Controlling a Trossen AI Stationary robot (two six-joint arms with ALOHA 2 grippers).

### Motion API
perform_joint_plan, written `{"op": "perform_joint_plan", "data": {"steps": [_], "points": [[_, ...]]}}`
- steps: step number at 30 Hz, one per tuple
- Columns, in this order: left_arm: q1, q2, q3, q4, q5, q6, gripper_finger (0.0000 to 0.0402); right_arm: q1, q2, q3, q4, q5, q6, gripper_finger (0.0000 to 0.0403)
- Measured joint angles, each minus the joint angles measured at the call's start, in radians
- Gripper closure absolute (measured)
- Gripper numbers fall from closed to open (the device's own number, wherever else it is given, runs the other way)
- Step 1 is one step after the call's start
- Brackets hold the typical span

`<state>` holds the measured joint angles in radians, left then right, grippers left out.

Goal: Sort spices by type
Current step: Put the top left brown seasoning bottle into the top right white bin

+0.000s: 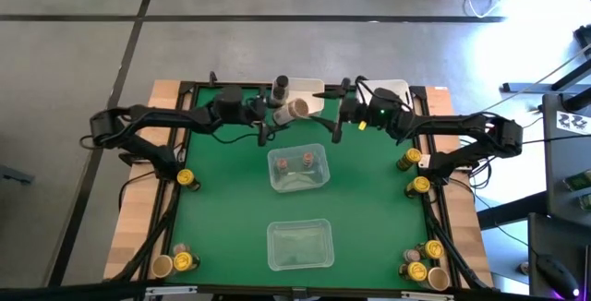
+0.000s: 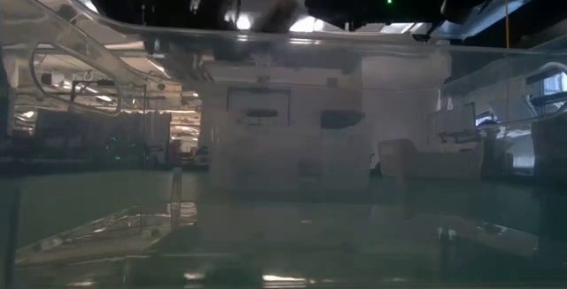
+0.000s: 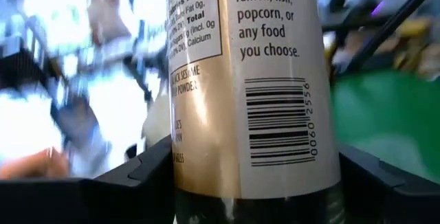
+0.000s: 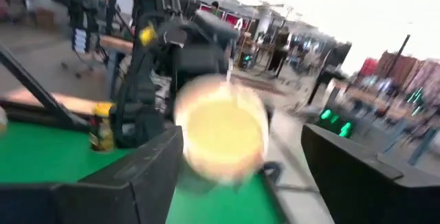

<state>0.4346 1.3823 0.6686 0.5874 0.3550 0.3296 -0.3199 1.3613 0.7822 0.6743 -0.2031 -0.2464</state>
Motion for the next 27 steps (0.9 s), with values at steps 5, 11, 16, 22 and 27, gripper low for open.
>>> {"op": "perform_joint_plan", "data": {"steps": [5,11,16,22,27], "points": [[-0.012,0.000,0.004,0.093,0.094,-0.008,0.0139,0.000,0.000,0.000,0.020,0.000,0.163,0.0107],[-0.018,0.000,0.004,0.034,0.091,-0.055,0.0139,0.015,0.001,0.000,0.018,0.038,0.300,0.0105],[-0.014,-0.001,0.003,0.003,0.088,-0.095,0.0139,0.088,0.032,0.017,0.031,0.046,0.236,0.0059],[-0.031,-0.001,0.003,0.005,0.084,-0.114,0.0139,0.168,0.080,0.047,0.032,0.251,0.187,0.0019],[-0.066,-0.002,0.003,0.032,0.076,-0.116,0.0139,0.173,0.128,0.079,0.039,0.254,0.190,0.0056]]}}
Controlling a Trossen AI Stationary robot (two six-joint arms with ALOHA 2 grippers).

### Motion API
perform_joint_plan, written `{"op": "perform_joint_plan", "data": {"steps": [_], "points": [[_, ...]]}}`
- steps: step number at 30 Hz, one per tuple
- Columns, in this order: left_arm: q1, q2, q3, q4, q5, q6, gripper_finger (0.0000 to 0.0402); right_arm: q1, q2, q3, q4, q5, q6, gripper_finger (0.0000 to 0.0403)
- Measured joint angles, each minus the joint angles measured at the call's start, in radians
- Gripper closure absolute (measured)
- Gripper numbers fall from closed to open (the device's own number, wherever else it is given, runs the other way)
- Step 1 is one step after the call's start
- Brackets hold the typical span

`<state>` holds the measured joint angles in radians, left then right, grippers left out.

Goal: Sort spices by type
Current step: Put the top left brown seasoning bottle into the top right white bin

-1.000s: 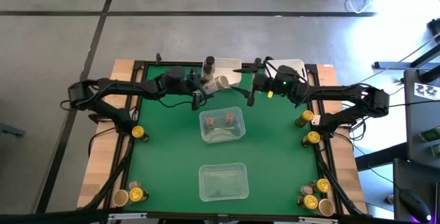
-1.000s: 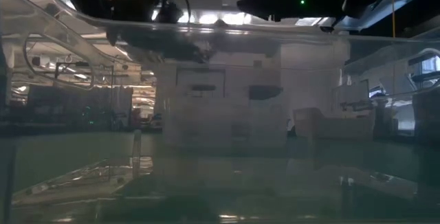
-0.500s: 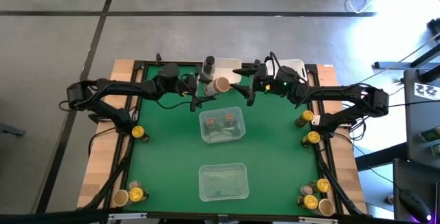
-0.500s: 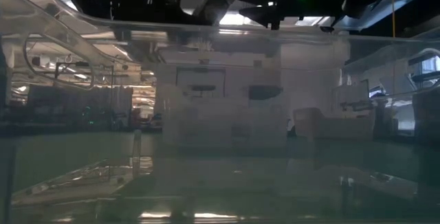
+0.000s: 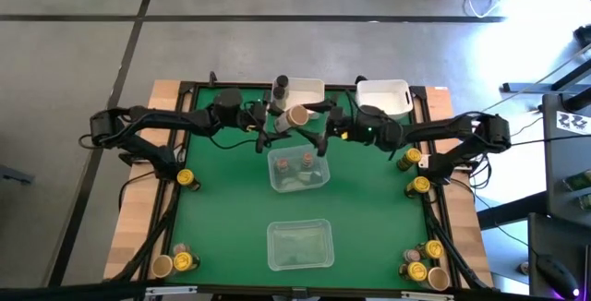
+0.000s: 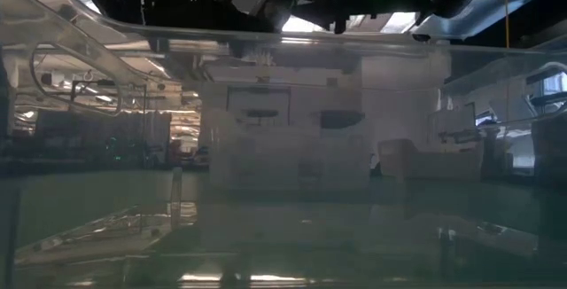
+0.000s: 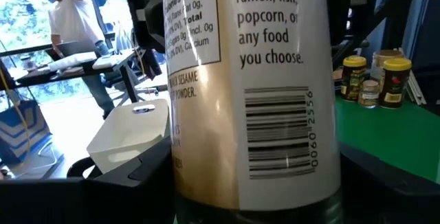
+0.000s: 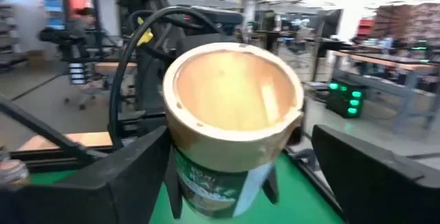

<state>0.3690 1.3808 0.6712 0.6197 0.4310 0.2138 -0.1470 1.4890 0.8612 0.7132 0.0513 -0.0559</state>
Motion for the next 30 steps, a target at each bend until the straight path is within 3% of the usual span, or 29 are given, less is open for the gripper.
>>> {"op": "perform_joint_plan", "data": {"steps": [8,16,21,24,30], "points": [[-0.016,0.000,0.000,-0.018,0.015,0.000,0.0139,-0.002,0.090,0.062,0.006,-0.127,0.024,0.0069],[-0.018,0.000,0.000,-0.043,0.012,0.003,0.0139,-0.002,0.115,0.106,0.039,-0.131,0.023,0.0073],[-0.018,0.000,0.000,-0.043,0.011,0.004,0.0139,-0.003,0.115,0.109,0.030,-0.140,0.021,0.0127],[-0.018,0.000,0.000,-0.043,0.011,0.007,0.0139,-0.004,0.115,0.109,0.031,-0.141,0.013,0.0133],[-0.018,-0.011,0.003,-0.024,-0.062,-0.035,0.0066,-0.004,0.117,0.108,-0.003,-0.105,-0.009,0.0133]]}}
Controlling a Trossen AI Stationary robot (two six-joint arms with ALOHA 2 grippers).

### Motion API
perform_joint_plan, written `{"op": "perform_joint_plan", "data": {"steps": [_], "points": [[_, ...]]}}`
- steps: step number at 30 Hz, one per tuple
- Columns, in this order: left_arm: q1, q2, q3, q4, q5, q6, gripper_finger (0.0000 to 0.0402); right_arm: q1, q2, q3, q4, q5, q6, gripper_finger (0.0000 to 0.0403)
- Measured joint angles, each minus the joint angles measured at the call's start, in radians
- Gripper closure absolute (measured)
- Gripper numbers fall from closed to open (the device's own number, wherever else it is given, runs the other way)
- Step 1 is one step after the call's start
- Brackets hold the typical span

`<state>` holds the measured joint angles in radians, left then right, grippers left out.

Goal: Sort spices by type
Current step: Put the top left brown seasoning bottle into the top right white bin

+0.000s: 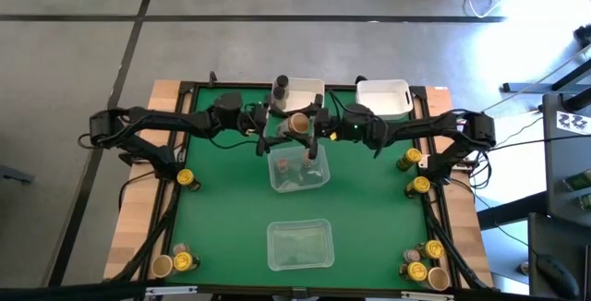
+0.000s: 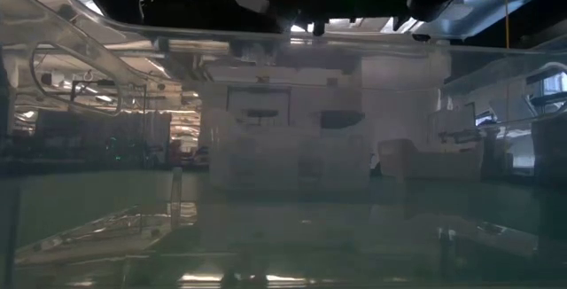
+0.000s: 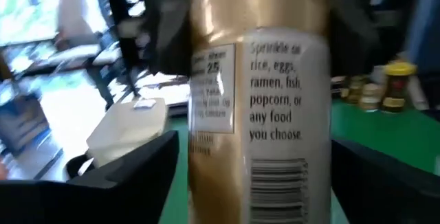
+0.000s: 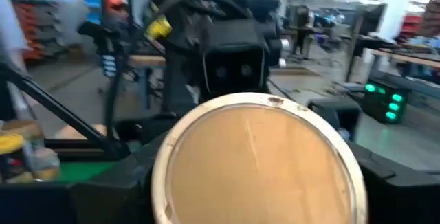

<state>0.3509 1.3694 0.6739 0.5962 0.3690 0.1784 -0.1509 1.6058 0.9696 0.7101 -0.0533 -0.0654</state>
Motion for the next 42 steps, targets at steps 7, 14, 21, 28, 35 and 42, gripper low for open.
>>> {"op": "perform_joint_plan", "data": {"steps": [7,14,21,28,35,42], "points": [[0.059,-0.116,0.000,-0.242,-0.154,0.092,0.0031,0.000,-0.144,-0.001,-0.230,0.243,-0.081,0.0133],[0.141,-0.228,-0.001,-0.451,-0.157,0.112,0.0028,-0.015,-0.303,0.000,-0.533,0.660,-0.100,0.0133],[0.164,-0.243,-0.001,-0.496,-0.159,0.108,0.0027,-0.131,-0.312,0.000,-0.790,0.915,0.043,0.0133],[0.150,-0.243,-0.001,-0.504,-0.158,0.114,0.0027,-0.304,-0.255,-0.044,-0.825,0.901,0.196,0.0133],[0.139,-0.243,-0.001,-0.507,-0.156,0.150,0.0027,-0.411,-0.161,-0.084,-0.812,0.846,0.327,0.0133],[0.139,-0.243,-0.001,-0.507,-0.156,0.162,0.0027,-0.468,-0.065,-0.084,-0.806,0.846,0.383,0.0133]]}}
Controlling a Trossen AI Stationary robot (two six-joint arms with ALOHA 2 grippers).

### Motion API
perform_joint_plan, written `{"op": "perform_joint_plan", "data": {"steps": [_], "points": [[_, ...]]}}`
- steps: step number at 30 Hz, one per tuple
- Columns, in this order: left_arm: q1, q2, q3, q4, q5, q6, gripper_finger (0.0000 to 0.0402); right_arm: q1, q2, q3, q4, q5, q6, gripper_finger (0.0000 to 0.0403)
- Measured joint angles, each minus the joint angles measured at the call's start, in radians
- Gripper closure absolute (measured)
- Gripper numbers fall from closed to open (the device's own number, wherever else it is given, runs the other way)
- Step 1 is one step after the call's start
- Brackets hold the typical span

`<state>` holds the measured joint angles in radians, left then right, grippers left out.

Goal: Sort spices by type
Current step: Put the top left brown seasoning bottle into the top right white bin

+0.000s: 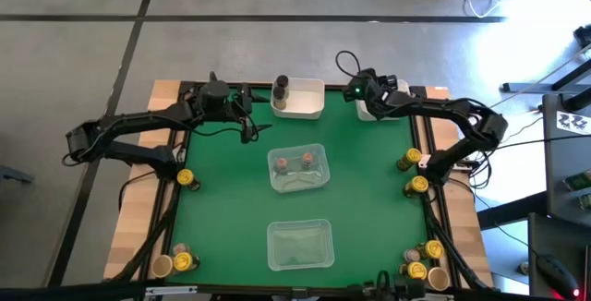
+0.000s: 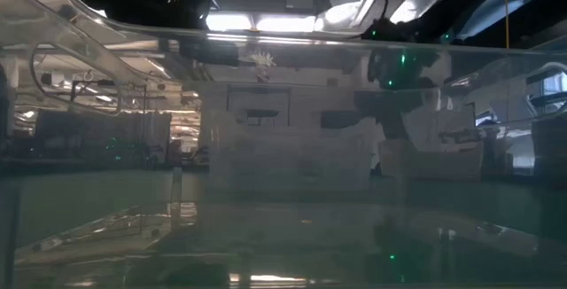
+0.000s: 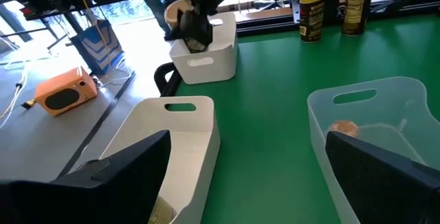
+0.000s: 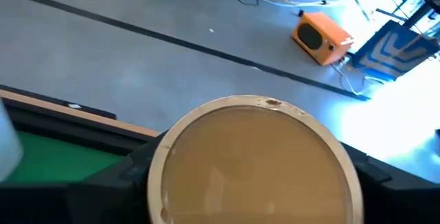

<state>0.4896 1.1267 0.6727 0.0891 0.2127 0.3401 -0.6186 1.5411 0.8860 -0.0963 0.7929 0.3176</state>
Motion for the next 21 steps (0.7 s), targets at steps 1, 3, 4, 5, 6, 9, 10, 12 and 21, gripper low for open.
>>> {"op": "perform_joint_plan", "data": {"steps": [1,3,4,5,6,9,10,12,21], "points": [[0.000,0.000,0.000,0.000,0.000,0.000,0.0027,-0.007,0.010,0.000,0.000,0.000,0.005,0.0133],[0.000,0.001,0.000,0.000,0.000,-0.001,0.0027,-0.020,0.029,0.000,-0.001,-0.011,0.023,0.0133],[0.000,0.001,0.000,0.000,0.000,-0.006,0.0027,-0.026,0.038,0.000,0.002,-0.025,0.031,0.0133],[0.000,0.001,0.000,0.000,0.000,-0.010,0.0027,-0.028,0.046,0.000,0.007,-0.037,0.041,0.0133],[0.000,0.001,0.000,0.000,0.000,-0.011,0.0027,-0.032,0.054,0.000,0.013,-0.049,0.043,0.0133],[0.000,0.001,0.000,0.000,0.000,-0.011,0.0027,-0.033,0.073,0.000,0.023,-0.071,0.049,0.0133],[0.000,0.001,-0.001,0.000,0.000,-0.011,0.0027,-0.033,0.076,0.000,0.026,-0.072,0.051,0.0133],[0.000,0.001,-0.001,0.000,0.000,-0.011,0.0027,-0.032,0.082,0.000,0.027,-0.078,0.053,0.0133],[0.000,0.001,-0.001,-0.004,0.000,-0.010,0.0027,-0.032,0.108,0.001,0.029,-0.104,0.071,0.0133]]}}
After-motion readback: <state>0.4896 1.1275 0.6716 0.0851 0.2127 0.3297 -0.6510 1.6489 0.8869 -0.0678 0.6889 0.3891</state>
